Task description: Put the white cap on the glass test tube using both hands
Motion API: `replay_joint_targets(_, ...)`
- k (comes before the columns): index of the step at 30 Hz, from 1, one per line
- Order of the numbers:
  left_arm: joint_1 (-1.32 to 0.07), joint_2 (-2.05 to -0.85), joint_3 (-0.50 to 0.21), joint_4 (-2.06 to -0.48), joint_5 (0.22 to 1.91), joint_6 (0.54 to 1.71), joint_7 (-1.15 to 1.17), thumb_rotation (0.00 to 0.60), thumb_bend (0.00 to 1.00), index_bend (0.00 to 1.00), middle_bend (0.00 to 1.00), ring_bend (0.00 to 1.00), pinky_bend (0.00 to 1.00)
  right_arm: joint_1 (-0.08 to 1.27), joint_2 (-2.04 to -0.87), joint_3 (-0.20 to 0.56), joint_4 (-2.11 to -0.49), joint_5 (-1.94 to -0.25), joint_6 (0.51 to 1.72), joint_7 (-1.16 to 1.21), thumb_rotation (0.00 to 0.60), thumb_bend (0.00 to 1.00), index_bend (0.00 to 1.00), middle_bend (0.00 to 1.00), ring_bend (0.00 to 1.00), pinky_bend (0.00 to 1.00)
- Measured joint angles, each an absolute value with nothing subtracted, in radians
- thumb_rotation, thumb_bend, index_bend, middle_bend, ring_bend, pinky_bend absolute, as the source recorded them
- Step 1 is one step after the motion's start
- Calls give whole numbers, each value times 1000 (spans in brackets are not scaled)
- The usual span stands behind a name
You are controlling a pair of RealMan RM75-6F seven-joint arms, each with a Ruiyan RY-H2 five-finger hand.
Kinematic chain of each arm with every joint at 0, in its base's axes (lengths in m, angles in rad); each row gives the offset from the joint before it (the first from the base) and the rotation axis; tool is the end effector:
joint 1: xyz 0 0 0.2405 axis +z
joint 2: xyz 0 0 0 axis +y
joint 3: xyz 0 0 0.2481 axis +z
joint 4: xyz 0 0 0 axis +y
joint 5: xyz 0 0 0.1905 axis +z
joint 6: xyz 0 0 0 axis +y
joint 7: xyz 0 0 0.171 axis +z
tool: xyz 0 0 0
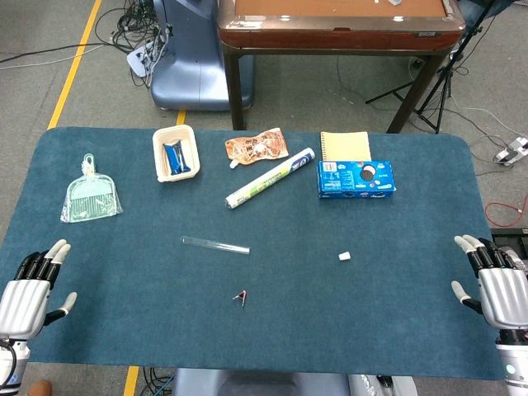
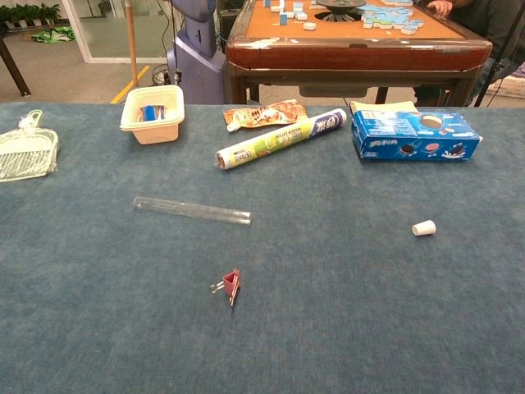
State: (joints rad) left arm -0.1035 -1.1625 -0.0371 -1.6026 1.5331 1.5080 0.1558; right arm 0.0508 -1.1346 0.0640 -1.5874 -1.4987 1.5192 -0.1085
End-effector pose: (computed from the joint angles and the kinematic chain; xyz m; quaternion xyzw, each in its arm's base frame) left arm -0.2851 0.2085 0.1602 -0.6272 -0.3345 -0.3677 0.5996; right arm -0.3028 -0.1984 0.1785 0.5983 -0.3494 0.3580 0.6260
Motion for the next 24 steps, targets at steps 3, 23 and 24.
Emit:
replay_joint_targets(3,-105,-1165,-38,-1599,1532,1506,155,600,259,47,98,122,86,49,-1133,64,-1589,-1499,1521,-110,600,249,196,195,127,270)
replay_joint_targets(23,-347,-1167,-102,-1582,1602,1269,73,600,259,158,408,364,188,83,-1025,105,-1704,-1507,1514,-150,600,249,196,195,127,270)
replay_joint_targets(24,-372,-1174,-109,-1577,1601,1238,73,600,259,165,437,390,221,85,-1021,107,-1709,-1507,1512,-154,600,250,196,195,127,270)
